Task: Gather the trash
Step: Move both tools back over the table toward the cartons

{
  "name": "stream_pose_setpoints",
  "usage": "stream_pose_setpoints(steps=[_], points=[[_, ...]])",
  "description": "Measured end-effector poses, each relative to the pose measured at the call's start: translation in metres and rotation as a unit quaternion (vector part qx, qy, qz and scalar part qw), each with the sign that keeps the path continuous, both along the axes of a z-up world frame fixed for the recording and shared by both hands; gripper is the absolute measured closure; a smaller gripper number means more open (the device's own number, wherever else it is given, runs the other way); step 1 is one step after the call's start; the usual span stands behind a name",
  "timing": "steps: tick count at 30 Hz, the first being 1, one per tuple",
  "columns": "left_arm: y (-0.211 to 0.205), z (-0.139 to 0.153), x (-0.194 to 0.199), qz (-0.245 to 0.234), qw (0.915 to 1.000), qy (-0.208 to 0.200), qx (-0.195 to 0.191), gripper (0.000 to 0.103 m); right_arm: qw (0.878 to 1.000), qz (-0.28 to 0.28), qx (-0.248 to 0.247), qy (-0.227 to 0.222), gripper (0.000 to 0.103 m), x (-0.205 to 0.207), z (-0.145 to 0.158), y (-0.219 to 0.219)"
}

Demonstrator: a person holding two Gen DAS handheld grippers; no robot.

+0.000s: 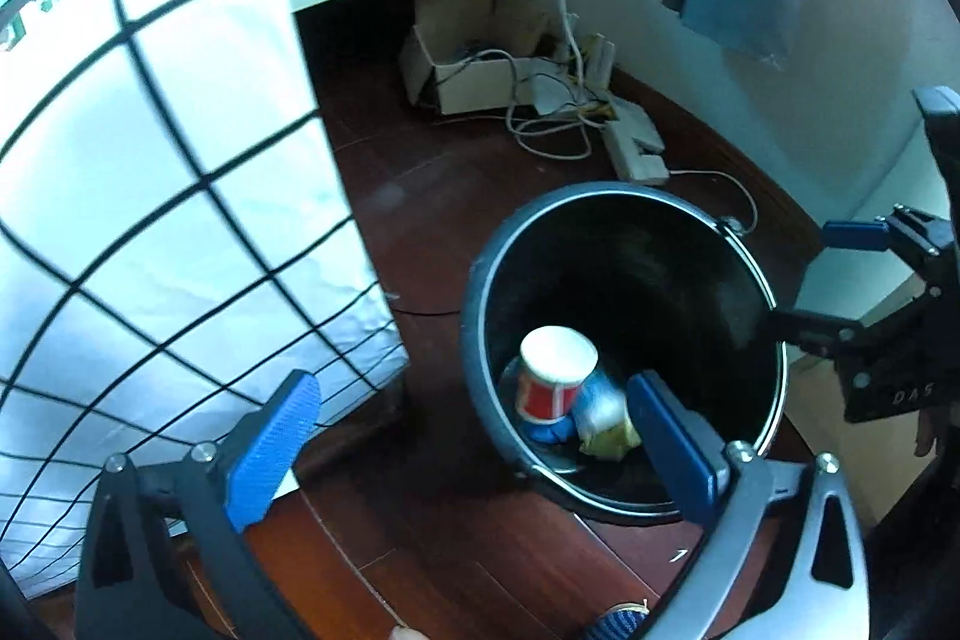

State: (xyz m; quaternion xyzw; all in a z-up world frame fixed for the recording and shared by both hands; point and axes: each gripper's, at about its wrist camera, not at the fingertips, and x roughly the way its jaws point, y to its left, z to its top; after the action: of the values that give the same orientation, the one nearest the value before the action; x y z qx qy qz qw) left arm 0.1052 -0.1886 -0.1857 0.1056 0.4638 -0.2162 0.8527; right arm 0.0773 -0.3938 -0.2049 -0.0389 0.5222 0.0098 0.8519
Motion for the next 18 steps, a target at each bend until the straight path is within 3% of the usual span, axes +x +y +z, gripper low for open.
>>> stream_pose_setpoints(steps=[18], points=[[0.052, 0.053, -0.026, 0.055, 0.9970, -0.054, -0.009, 0.001, 0.996, 0.002, 0.004, -0.094, 0.001, -0.021, 0.063, 0.045]])
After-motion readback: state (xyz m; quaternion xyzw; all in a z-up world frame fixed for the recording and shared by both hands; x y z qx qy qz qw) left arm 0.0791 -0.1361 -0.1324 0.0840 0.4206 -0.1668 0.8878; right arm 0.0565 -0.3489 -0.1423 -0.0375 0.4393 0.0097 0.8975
